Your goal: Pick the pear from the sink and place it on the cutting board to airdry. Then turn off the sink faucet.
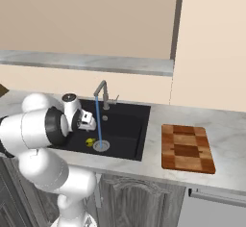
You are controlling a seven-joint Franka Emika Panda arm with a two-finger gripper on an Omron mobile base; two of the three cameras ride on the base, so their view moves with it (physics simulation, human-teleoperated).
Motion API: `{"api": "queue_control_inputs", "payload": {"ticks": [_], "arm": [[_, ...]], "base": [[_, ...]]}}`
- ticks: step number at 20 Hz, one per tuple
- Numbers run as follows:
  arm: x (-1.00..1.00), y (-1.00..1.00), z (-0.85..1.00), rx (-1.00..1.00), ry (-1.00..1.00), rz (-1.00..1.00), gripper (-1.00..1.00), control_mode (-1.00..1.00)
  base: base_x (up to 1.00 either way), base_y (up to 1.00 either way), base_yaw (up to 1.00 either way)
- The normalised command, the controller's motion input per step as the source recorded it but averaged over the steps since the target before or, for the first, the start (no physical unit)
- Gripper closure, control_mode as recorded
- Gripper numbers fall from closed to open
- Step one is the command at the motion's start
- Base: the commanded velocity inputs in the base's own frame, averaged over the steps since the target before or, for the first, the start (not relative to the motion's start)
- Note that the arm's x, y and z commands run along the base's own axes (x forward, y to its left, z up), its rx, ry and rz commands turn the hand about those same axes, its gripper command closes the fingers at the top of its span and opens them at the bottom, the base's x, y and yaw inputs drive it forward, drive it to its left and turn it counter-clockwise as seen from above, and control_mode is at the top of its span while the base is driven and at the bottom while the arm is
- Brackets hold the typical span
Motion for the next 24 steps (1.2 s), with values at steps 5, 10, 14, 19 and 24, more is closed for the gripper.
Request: {"api": "queue_control_inputs", "payload": {"ticks": [5, 10, 14, 19, 24], "arm": [[0.07, 0.05, -0.22, 0.0, 0.0, 0.0, -1.0, -1.0], [0.18, 0.0, -0.22, 0.0, 0.0, 0.0, -1.0, -1.0], [0.26, 0.0, -0.18, 0.0, 0.0, 0.0, -1.0, -1.0], [0.27, 0.0, -0.21, 0.0, 0.0, 0.0, -1.0, -1.0], [0.27, 0.0, -0.28, 0.0, 0.0, 0.0, -1.0, -1.0]], "base": [[0.0, 0.0, 0.0], [0.0, 0.0, 0.0], [0.0, 0.0, 0.0], [0.0, 0.0, 0.0], [0.0, 0.0, 0.0]]}}
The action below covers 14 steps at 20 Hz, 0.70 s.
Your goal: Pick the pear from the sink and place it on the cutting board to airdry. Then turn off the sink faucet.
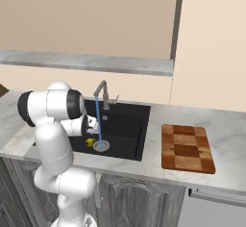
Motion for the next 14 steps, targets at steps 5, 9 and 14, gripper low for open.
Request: {"api": "queue_control_inputs", "payload": {"ticks": [5, 9, 14], "arm": [[0.2, 0.0, -0.4, 0.0, 0.0, 0.0, -1.0, -1.0], [0.21, 0.01, -0.37, 0.0, 0.0, 0.0, -1.0, -1.0], [0.16, 0.02, -0.27, 0.0, 0.0, 0.0, -1.0, -1.0]], "base": [[0.0, 0.0, 0.0], [0.0, 0.0, 0.0], [0.0, 0.0, 0.0]]}}
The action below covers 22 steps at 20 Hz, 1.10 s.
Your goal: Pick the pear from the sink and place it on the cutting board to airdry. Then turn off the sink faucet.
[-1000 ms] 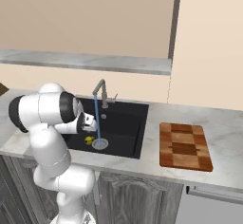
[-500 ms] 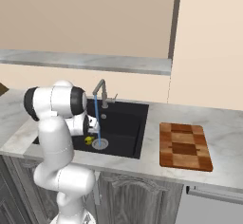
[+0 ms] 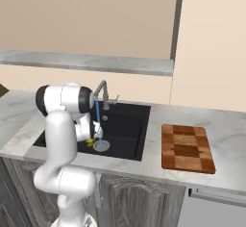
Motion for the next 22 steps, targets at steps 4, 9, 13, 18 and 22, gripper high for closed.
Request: {"api": "queue_control_inputs", "payload": {"ticks": [4, 9, 13, 18, 22], "arm": [[0.21, 0.05, -0.15, 0.0, 0.0, 0.0, -1.0, -1.0], [0.22, 0.02, -0.09, 0.0, 0.0, 0.0, -1.0, -1.0], [0.16, 0.0, -0.08, 0.0, 0.0, -0.01, -1.0, -1.0], [0.1, 0.0, -0.09, 0.0, 0.0, -0.04, -1.0, -1.0], [0.08, 0.0, -0.11, 0.0, 0.0, -0.05, -1.0, -1.0]], "base": [[0.0, 0.0, 0.0], [0.0, 0.0, 0.0], [0.0, 0.0, 0.0], [0.0, 0.0, 0.0], [0.0, 0.0, 0.0]]}}
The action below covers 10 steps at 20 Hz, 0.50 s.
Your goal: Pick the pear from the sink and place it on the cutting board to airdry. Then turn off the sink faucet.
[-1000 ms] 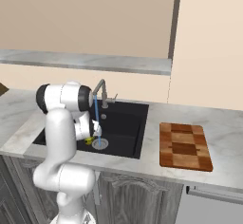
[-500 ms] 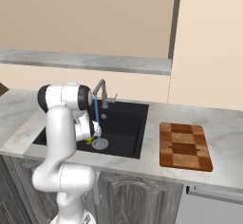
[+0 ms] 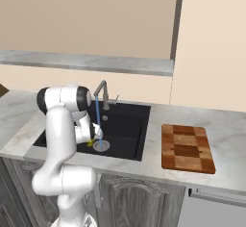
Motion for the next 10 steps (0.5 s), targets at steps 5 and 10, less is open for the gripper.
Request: {"api": "queue_control_inputs", "payload": {"ticks": [5, 10], "arm": [[0.03, 0.0, -0.12, 0.0, 0.0, -0.04, -1.0, -1.0], [0.03, 0.0, -0.13, 0.01, 0.0, -0.04, -1.0, -1.0]], "base": [[0.0, 0.0, 0.0], [0.0, 0.0, 0.0]]}}
